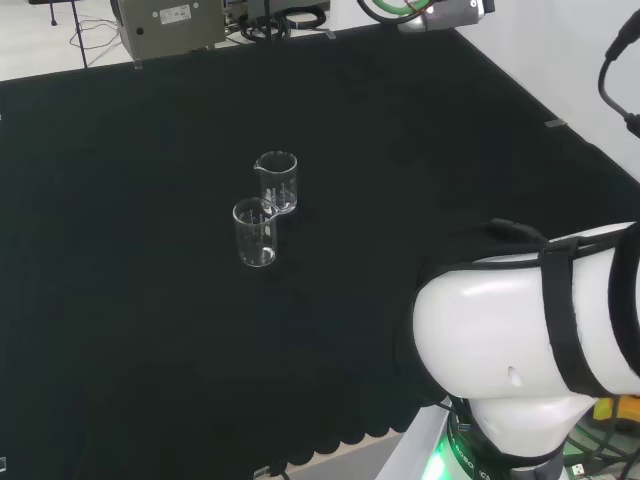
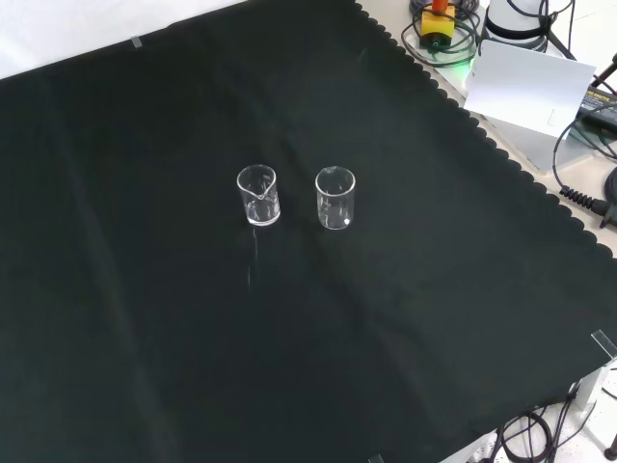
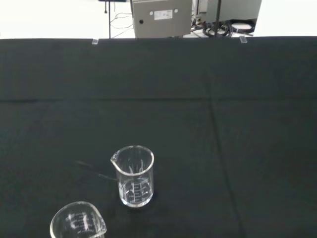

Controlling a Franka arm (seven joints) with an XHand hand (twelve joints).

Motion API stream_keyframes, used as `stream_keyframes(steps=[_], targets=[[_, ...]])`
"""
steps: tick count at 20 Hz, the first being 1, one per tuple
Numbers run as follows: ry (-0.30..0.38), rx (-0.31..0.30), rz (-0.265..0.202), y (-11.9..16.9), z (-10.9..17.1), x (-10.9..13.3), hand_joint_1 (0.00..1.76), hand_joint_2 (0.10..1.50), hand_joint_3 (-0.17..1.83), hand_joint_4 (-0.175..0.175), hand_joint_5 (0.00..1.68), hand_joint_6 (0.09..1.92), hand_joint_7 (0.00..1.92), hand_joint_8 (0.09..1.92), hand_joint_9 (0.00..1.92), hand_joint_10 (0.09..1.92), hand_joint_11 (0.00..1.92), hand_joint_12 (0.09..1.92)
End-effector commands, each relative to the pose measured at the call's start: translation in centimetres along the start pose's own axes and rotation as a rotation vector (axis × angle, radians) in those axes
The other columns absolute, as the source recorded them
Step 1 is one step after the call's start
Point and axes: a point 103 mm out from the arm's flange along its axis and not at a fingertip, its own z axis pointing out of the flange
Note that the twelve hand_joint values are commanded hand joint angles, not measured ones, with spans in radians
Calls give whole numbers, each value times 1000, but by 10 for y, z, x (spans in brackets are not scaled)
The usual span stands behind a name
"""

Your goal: Pick up the beaker on the right.

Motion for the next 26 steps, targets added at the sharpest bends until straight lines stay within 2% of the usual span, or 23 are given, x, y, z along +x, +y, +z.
stream_keyframes(steps=[1,3,5,10,14,19,21,24,26], targets=[[-5,2,66,8,22,-14,85,1335,223,-20,343,87,0,392,281,227,0,1263],[3,13,78,15,34,-19,104,1341,189,-22,350,87,0,422,203,438,0,1272],[7,25,84,21,47,-23,116,1341,175,-24,353,87,0,436,158,557,0,1283],[27,50,88,48,77,-32,145,1332,165,-28,357,87,4,456,139,631,0,1294],[67,27,56,80,105,-40,156,1327,163,-29,356,87,6,462,140,644,0,1298],[134,57,21,123,144,-43,472,1175,108,-38,386,87,114,553,282,716,5,1409],[145,66,1,139,159,-41,522,1141,113,-39,387,87,114,584,296,718,8,1414],[150,92,-32,158,182,-37,703,1029,77,-37,398,87,143,616,323,726,35,1422],[177,105,-50,169,196,-32,767,981,69,-36,418,87,170,635,358,724,73,1416]])
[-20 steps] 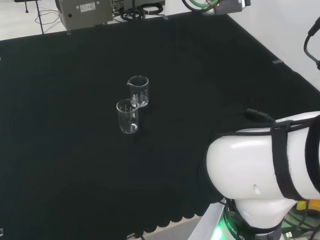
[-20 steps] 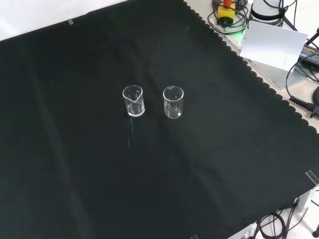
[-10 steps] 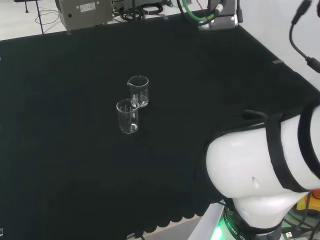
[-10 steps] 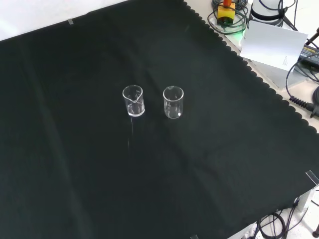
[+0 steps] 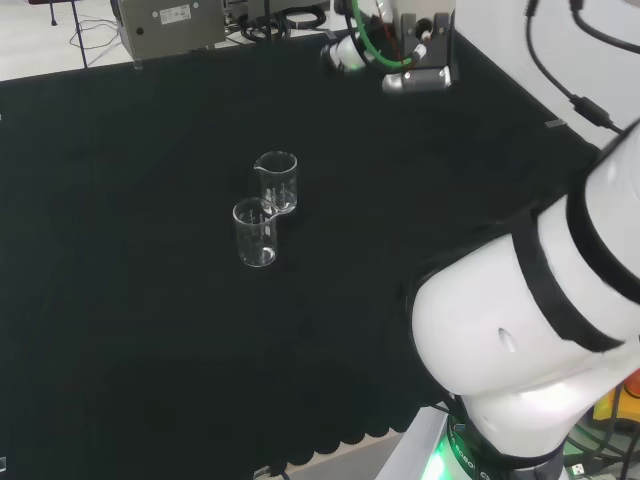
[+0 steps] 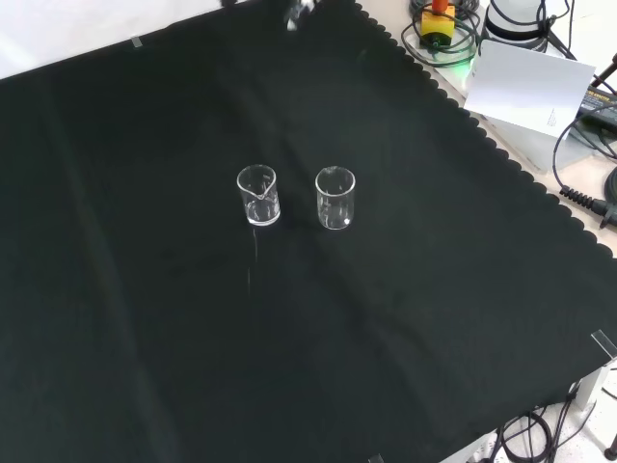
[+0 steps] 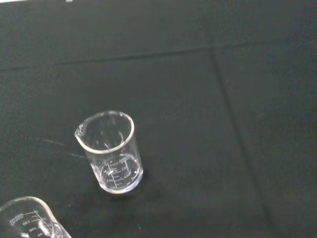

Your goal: Pick up the beaker on the right.

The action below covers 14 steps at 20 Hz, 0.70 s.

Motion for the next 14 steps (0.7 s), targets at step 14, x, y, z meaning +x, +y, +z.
stream_keyframes(steps=[14], targets=[[226,122,-198,107,132,21,830,577,617,-46,554,87,284,692,462,666,166,1390]])
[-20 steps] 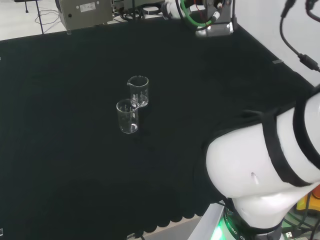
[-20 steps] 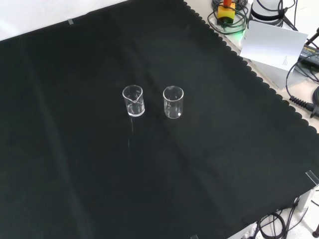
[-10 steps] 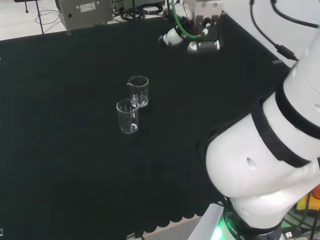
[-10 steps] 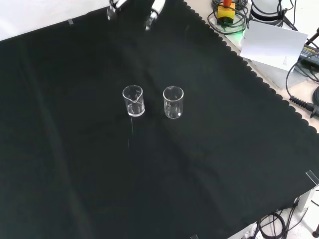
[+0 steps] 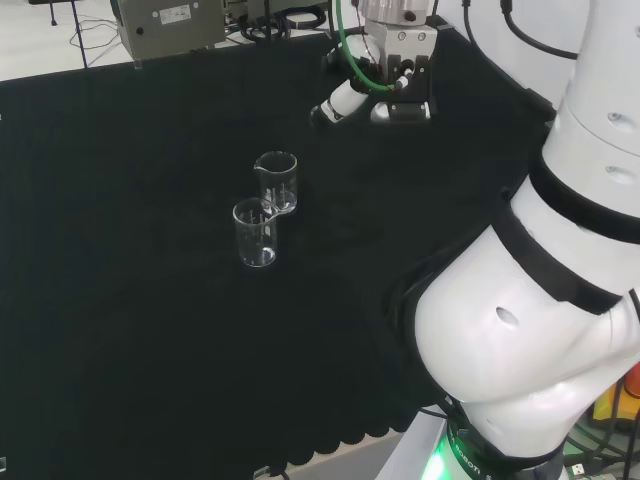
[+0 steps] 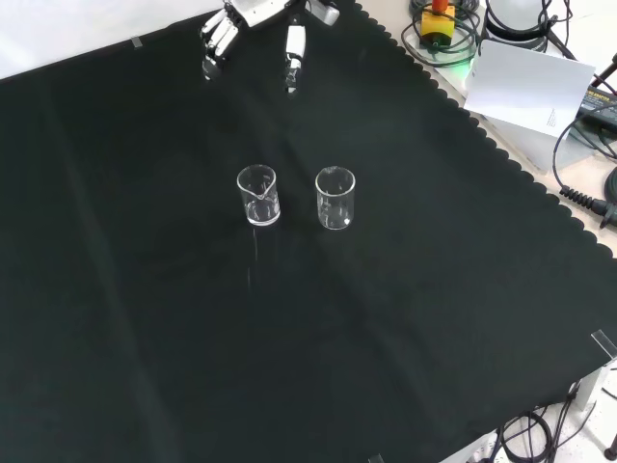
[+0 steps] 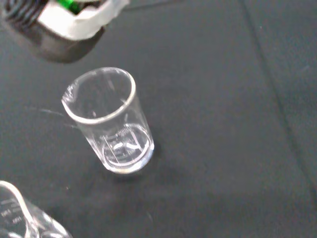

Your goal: Pick up the beaker on the right.

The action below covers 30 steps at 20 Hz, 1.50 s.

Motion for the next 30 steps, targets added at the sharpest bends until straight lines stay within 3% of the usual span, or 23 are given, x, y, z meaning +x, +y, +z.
stream_keyframes(steps=[1,7,14,21,30], targets=[[142,52,-152,58,67,23,822,568,618,-45,552,87,282,692,457,665,164,1390],[175,84,-175,67,89,24,797,554,611,-44,543,87,276,692,448,663,156,1392],[233,105,-233,73,112,24,791,551,601,-45,539,87,276,694,456,667,154,1395],[302,98,-294,73,127,24,781,542,587,-45,538,87,283,698,462,667,153,1397],[384,55,-311,76,145,20,915,525,571,-43,545,87,313,705,497,661,152,1397]])
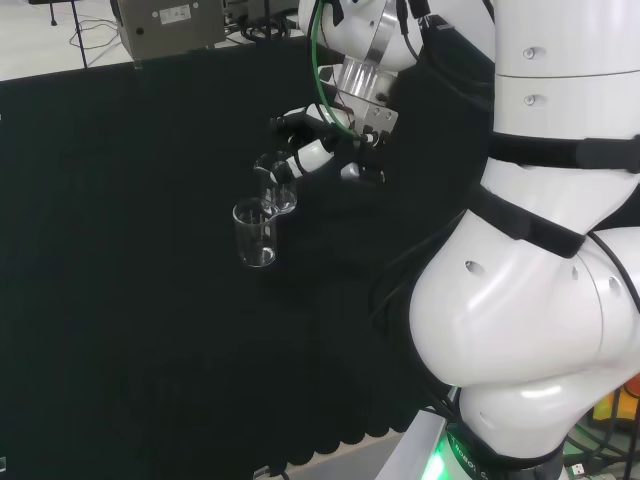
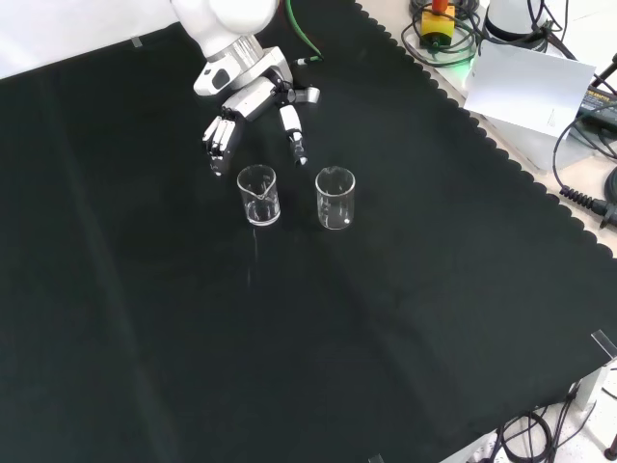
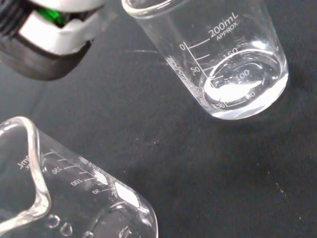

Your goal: Pick up the beaker on the right.

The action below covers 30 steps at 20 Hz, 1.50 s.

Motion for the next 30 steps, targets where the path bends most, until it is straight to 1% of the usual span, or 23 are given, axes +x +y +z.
stream_keyframes(steps=[1,4,8,14,19,22,30], targets=[[70,-49,-15,4,12,-9,932,526,572,-41,550,87,314,705,497,659,152,1396],[100,-66,-31,9,16,-13,955,526,576,-37,560,87,317,704,498,653,152,1395],[150,-73,-48,16,23,-18,964,525,587,-35,560,87,319,700,497,645,153,1392],[197,-62,-84,22,35,-21,965,506,636,-35,555,87,321,688,500,628,154,1388],[231,-73,-83,24,46,-23,964,504,646,-34,558,87,326,689,501,626,152,1388],[255,-97,-83,26,50,-24,965,503,651,-33,559,87,327,689,502,625,152,1388],[324,-101,-109,32,60,-26,982,497,682,-31,583,87,355,688,525,618,153,1386]])
